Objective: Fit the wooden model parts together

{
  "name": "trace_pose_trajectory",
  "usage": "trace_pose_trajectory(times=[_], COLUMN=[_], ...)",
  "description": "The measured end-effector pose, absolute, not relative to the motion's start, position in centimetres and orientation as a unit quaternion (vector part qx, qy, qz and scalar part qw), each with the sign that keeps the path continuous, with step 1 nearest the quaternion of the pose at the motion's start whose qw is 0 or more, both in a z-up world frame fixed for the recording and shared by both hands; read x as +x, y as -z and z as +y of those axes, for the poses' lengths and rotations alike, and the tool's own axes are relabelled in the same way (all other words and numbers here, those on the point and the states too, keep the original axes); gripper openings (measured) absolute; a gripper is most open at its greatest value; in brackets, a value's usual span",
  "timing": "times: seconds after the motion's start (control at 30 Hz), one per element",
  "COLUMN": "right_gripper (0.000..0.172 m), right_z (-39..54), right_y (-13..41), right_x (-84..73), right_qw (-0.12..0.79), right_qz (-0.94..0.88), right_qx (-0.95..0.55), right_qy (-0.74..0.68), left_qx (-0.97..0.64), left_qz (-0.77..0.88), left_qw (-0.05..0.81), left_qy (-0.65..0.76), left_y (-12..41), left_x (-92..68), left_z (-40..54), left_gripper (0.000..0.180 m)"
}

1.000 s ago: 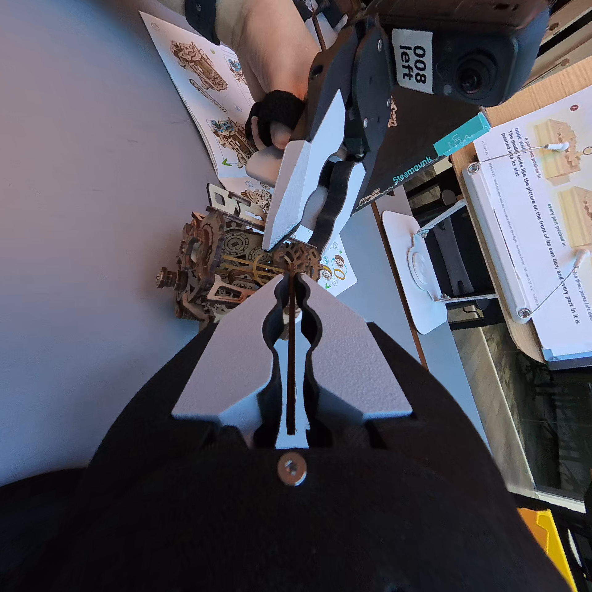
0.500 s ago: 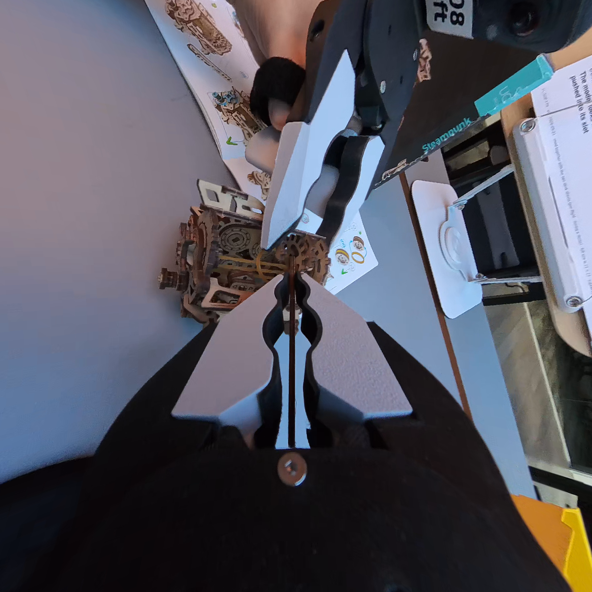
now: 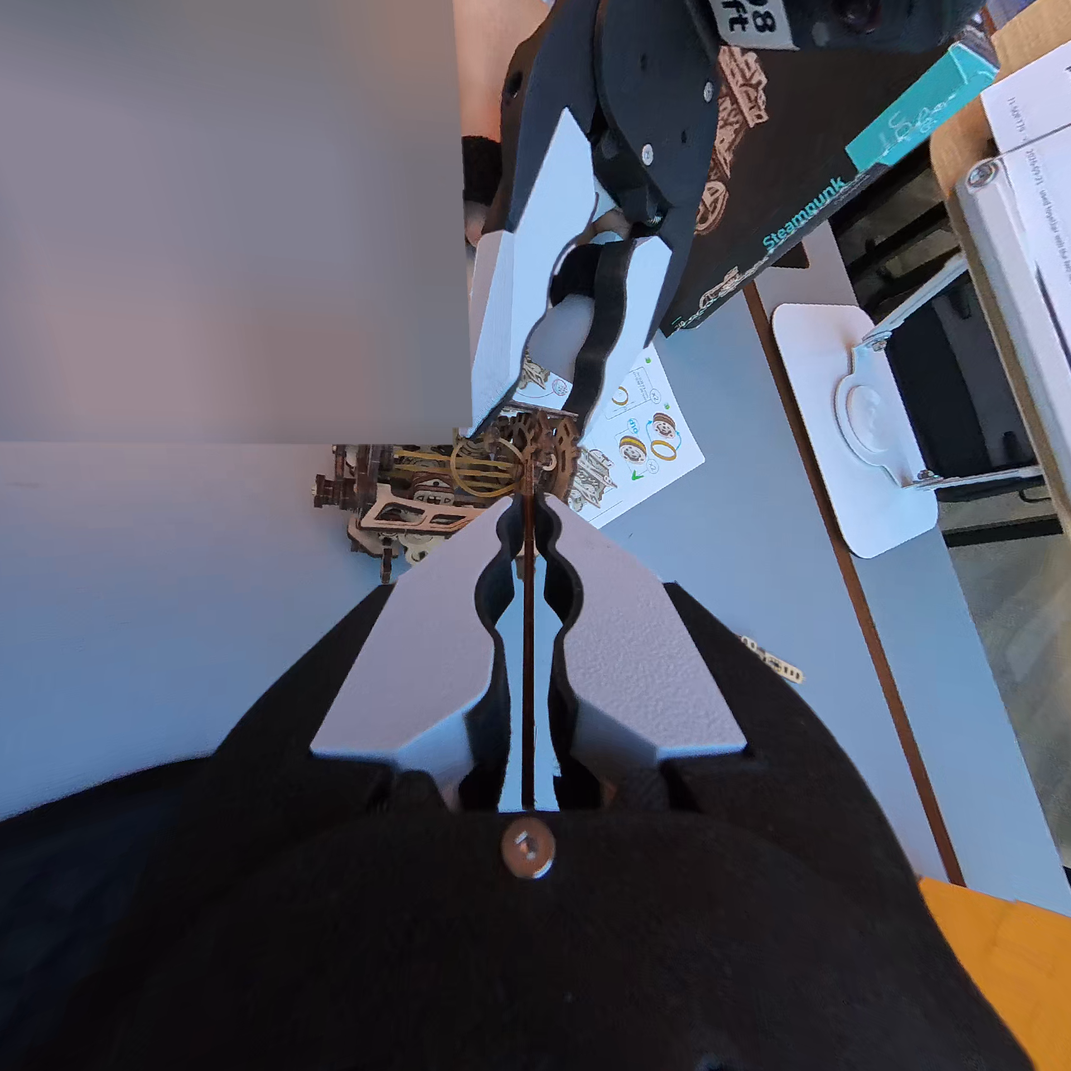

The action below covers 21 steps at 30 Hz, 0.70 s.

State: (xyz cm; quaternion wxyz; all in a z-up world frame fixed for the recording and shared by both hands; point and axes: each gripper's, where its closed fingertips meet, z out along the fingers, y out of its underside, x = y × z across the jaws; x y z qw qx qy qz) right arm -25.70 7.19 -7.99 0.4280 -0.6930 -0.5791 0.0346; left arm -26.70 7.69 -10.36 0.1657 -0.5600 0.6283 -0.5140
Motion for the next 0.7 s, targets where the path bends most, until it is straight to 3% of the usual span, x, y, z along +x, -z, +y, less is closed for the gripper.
trace_pose_trajectory(times=[0.7], right_gripper=[0.000], right_z=[7.8], right_y=[9.1], right_x=[-26.1], right_qw=[0.319], right_qz=[-0.605], right_qx=[-0.725], right_qy=[0.084], left_qx=[-0.565], left_qz=[0.627], left_qw=[0.171], left_qy=[0.509], left_y=[10.4], left_x=[-26.5], left_z=[7.8], left_gripper=[0.045])
